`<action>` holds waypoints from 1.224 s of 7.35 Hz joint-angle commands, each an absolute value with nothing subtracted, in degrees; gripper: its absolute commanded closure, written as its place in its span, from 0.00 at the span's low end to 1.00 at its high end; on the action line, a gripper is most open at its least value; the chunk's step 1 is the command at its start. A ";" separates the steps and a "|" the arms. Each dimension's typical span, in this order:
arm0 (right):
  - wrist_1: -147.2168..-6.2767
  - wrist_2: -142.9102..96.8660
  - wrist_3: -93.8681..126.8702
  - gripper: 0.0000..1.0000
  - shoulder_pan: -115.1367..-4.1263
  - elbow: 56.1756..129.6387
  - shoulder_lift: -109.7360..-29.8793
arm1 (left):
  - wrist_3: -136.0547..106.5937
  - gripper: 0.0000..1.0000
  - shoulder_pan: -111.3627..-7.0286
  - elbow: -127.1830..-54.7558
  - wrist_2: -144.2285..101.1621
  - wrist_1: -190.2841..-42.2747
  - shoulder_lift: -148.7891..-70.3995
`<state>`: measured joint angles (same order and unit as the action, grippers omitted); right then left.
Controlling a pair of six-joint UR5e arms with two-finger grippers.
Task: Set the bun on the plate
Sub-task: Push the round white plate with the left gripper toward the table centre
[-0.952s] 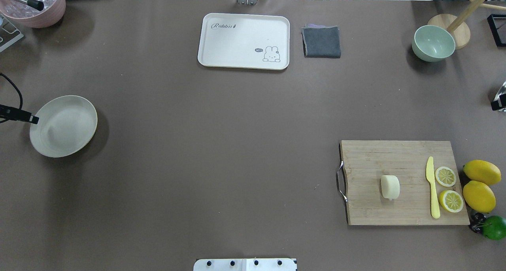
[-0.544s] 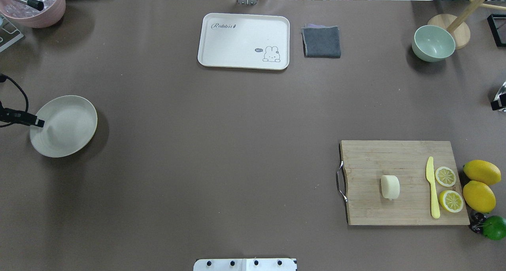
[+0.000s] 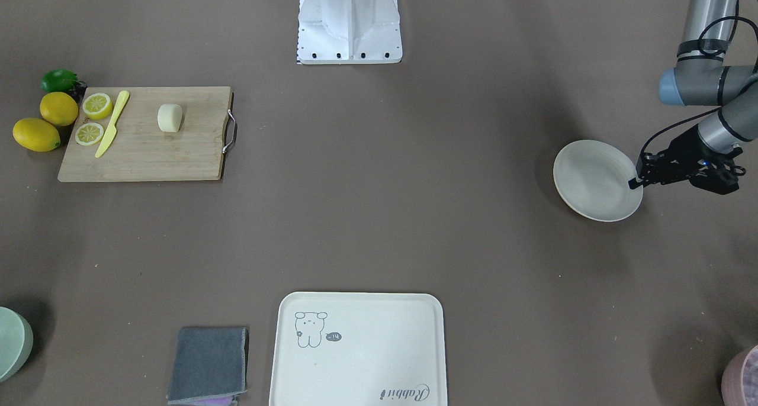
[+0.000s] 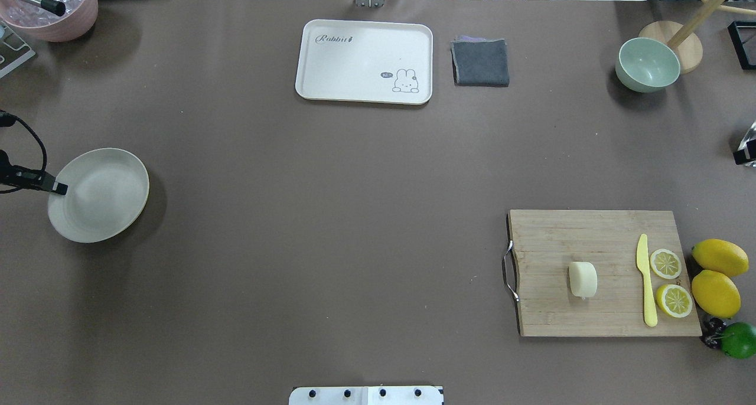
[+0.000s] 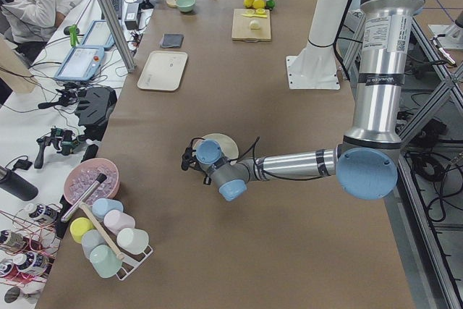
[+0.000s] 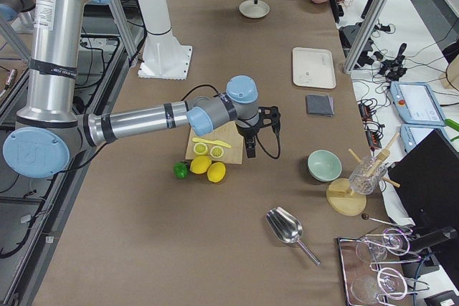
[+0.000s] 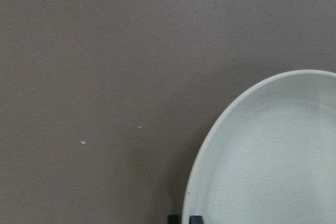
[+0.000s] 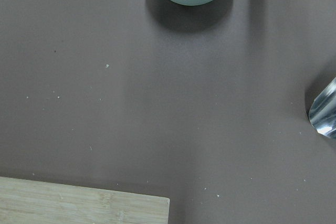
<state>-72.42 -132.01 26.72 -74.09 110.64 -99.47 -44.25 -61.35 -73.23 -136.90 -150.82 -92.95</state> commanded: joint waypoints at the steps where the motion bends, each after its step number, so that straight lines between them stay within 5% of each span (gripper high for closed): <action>1: -72.42 -132.01 26.72 0.00 -74.09 110.65 -99.49 | -53.73 1.00 -61.35 -73.91 -137.55 -154.05 -96.31; 9: -72.51 -132.10 26.81 0.00 -74.09 110.57 -99.67 | -87.63 1.00 -35.62 -80.24 -117.01 -151.36 -116.88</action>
